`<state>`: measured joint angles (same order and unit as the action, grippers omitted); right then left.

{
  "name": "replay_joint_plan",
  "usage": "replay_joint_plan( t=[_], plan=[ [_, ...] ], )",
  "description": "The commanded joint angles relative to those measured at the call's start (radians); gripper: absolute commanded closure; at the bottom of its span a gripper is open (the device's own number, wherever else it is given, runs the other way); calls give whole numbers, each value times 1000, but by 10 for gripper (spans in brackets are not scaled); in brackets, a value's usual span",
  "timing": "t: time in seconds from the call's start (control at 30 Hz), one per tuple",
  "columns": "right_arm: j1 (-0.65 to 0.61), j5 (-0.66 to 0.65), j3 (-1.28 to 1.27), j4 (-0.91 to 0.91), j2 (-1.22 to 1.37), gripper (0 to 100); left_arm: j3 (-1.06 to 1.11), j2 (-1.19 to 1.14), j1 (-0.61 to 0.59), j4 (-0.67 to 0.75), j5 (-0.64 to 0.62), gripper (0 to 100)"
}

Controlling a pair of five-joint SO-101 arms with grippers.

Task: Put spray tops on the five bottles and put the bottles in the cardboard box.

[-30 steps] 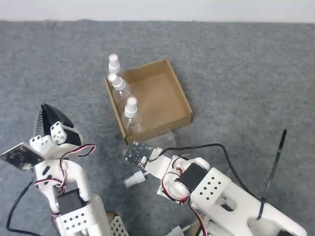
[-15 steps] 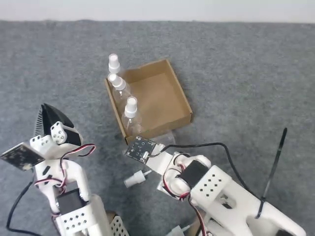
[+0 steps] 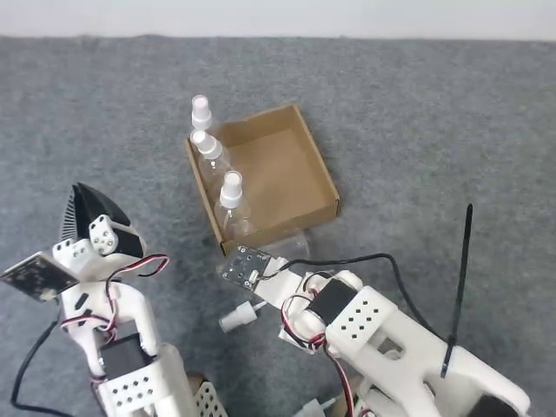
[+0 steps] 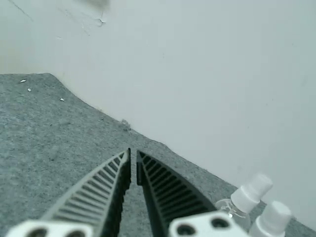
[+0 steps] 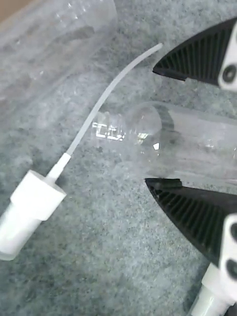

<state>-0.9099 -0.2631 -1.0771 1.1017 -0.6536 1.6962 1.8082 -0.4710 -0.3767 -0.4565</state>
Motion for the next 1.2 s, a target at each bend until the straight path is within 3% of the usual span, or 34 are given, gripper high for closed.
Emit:
replay_joint_plan(
  t=[0.0,0.77,0.93,1.17],
  plan=[
    [21,-20,23,-16,-1,728,-12,14,2,2,9,988],
    [21,-21,23,18,1,731,-12,12,2,2,9,988],
    [21,-21,23,15,1,802,-12,12,2,2,9,988],
    [21,-21,25,16,1,812,-12,12,2,2,9,988]
  ],
)
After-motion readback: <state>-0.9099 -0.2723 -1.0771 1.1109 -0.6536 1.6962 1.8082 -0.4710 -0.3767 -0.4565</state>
